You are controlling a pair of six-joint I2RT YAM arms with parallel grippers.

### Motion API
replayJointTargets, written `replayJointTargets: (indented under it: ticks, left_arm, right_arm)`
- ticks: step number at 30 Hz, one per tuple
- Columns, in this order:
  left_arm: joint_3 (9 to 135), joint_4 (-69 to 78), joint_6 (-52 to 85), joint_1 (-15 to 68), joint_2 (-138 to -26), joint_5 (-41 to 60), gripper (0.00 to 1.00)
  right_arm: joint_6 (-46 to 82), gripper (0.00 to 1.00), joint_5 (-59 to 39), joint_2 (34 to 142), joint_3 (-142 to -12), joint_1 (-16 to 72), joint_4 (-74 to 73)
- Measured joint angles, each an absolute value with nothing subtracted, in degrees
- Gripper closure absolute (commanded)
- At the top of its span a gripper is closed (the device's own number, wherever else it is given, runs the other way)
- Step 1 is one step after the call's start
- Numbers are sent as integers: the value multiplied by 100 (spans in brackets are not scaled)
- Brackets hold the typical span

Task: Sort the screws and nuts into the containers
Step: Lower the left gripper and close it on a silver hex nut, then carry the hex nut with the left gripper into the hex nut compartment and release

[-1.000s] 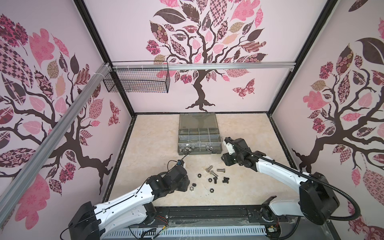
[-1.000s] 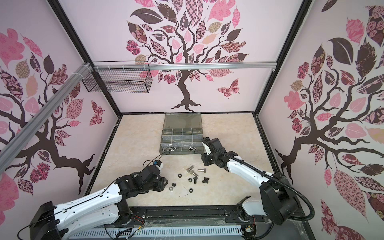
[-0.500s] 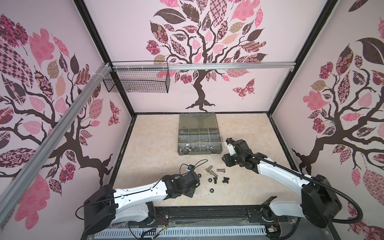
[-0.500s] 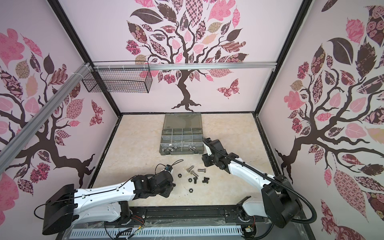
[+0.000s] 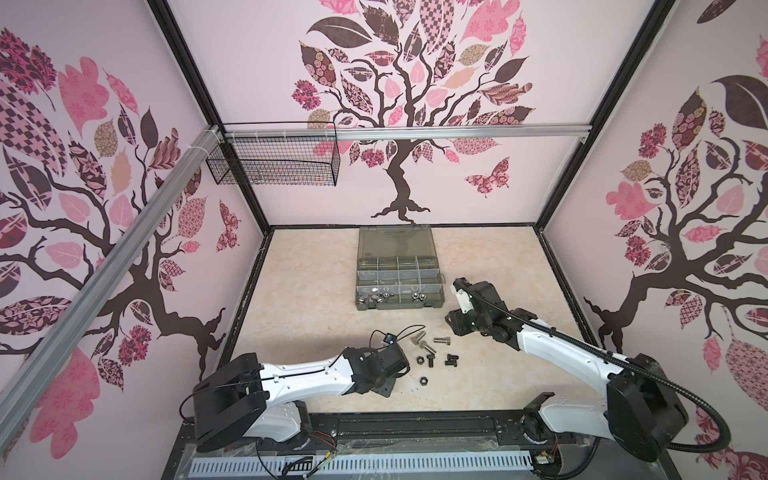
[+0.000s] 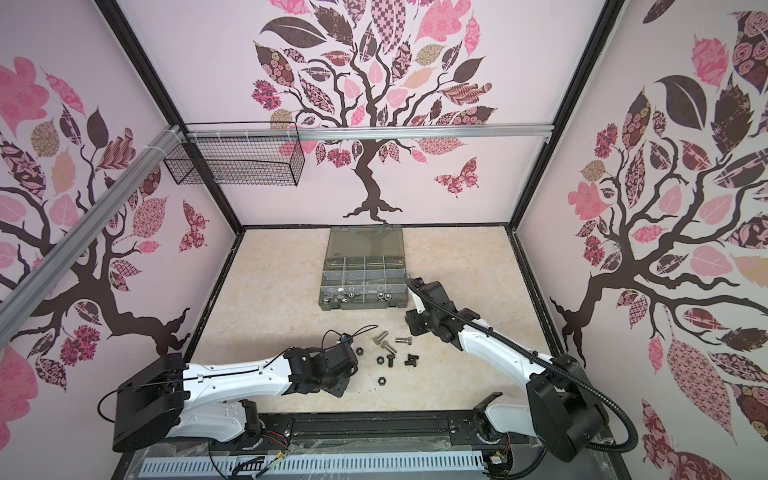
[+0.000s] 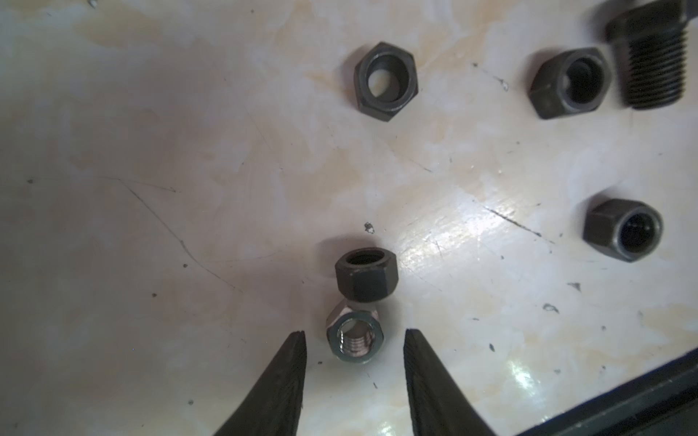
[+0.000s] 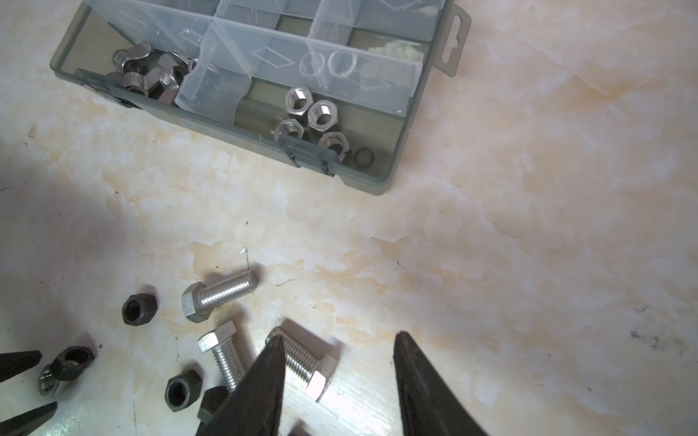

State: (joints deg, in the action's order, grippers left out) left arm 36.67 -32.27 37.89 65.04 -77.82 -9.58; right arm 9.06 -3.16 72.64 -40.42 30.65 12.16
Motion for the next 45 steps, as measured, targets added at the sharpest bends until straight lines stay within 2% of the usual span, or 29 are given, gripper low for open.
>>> replayJointTargets:
  ticks: [6, 22, 37, 45]
  left_arm:
    - [3813, -3221, 3754, 6512, -8044, -956, 59]
    - [3826, -3153, 3734, 6519, -8117, -989, 78]
    - [4040, -3358, 3721, 6488, -7557, -1052, 79]
    - [4692, -3225, 3253, 5684, -7467, -873, 79]
  right_arm:
    - [899, 50, -305, 7264, -4042, 3065, 1216]
    - [884, 50, -261, 7264, -4042, 3065, 1216]
    - [854, 51, -257, 7129, -4045, 3065, 1236]
    - [812, 51, -198, 6954, -4045, 3065, 1299]
